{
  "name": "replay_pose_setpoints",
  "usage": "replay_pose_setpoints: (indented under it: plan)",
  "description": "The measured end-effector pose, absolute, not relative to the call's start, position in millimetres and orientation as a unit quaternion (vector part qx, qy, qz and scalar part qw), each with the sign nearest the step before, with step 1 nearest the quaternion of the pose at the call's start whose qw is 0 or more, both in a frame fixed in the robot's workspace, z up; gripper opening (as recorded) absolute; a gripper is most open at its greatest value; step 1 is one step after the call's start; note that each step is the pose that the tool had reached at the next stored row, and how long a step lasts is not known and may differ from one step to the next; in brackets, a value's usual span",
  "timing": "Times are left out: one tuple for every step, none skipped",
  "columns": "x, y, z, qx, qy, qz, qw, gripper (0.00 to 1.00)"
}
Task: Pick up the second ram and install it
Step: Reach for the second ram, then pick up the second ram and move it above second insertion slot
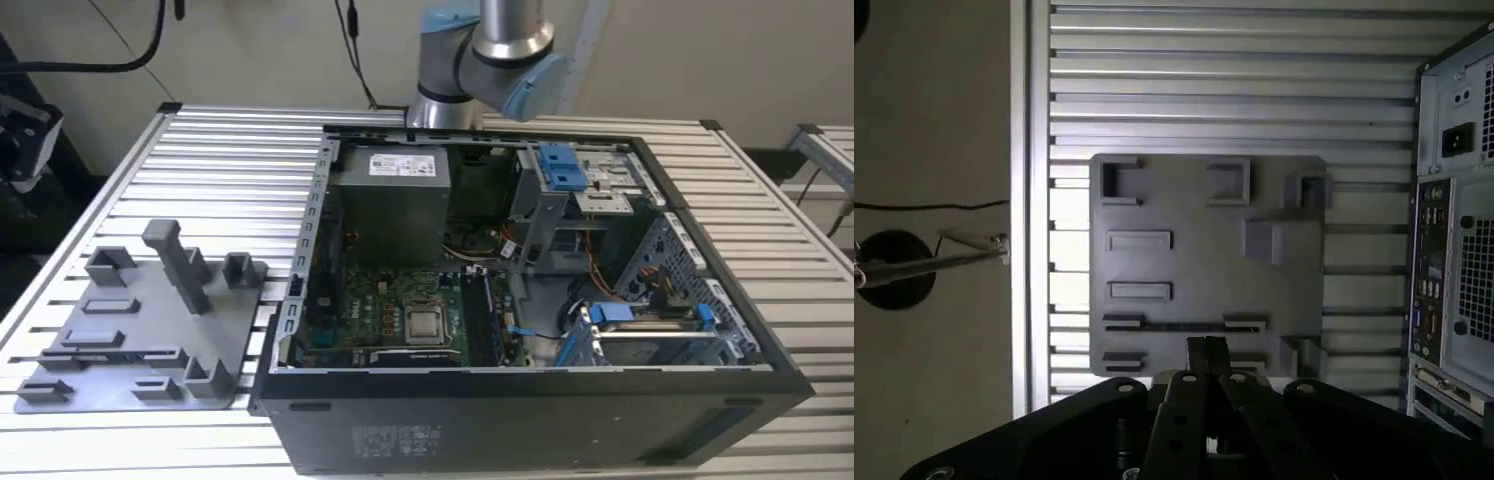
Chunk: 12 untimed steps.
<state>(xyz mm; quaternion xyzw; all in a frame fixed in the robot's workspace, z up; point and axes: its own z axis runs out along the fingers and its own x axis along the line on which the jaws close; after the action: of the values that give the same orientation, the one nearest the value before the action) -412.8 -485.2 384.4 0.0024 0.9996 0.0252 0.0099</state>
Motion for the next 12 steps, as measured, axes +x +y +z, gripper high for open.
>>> replay_pose_setpoints:
  plan:
    - [-412.8,-489.6,384.2,0.002,1.000,0.025,0.010,0.11]
    - [-412.8,-493.8,384.2,0.002,1.000,0.025,0.010,0.11]
    - [-412.8,-498.2,384.1,0.002,1.000,0.025,0.010,0.11]
    - [-412.8,-502.2,384.1,0.002,1.000,0.025,0.010,0.11]
    - [-412.8,-505.1,384.0,0.002,1.000,0.025,0.010,0.11]
    - [-412.8,-506.5,384.0,0.002,1.000,0.025,0.010,0.11]
    - [-412.8,-506.5,383.9,0.002,1.000,0.025,0.010,0.11]
    - [-412.8,-506.6,383.9,0.002,1.000,0.025,0.010,0.11]
    - [-412.8,-506.6,383.9,0.002,1.000,0.025,0.010,0.11]
    - [-412.9,-506.6,383.9,0.002,1.000,0.025,0.010,0.11]
    - [-412.9,-506.6,384.0,0.002,1.000,0.025,0.010,0.11]
    - [-413.0,-506.6,383.9,0.002,1.000,0.025,0.010,0.11]
